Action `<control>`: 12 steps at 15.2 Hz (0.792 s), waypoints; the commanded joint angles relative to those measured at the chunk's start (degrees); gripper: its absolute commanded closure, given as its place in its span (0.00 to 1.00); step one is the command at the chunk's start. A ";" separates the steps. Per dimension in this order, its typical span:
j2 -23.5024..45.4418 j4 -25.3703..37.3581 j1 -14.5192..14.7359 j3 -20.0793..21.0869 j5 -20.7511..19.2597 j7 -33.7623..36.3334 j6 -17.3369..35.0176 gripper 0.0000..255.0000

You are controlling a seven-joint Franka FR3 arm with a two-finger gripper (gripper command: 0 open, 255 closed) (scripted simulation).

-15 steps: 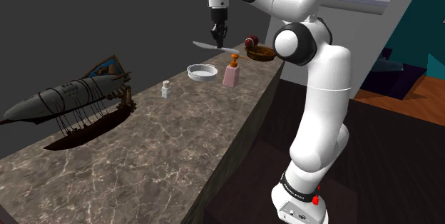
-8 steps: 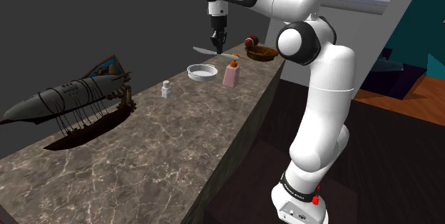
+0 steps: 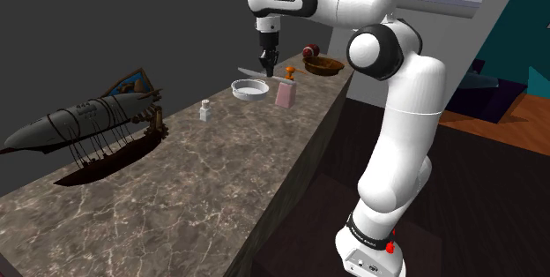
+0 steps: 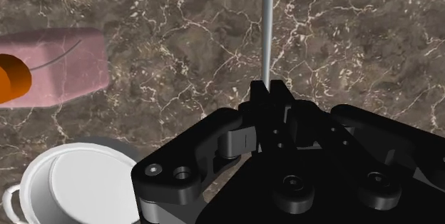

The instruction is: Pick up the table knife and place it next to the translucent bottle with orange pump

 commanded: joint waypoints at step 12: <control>-0.90 -11.32 -0.18 -0.06 -0.01 0.63 10.43 1.00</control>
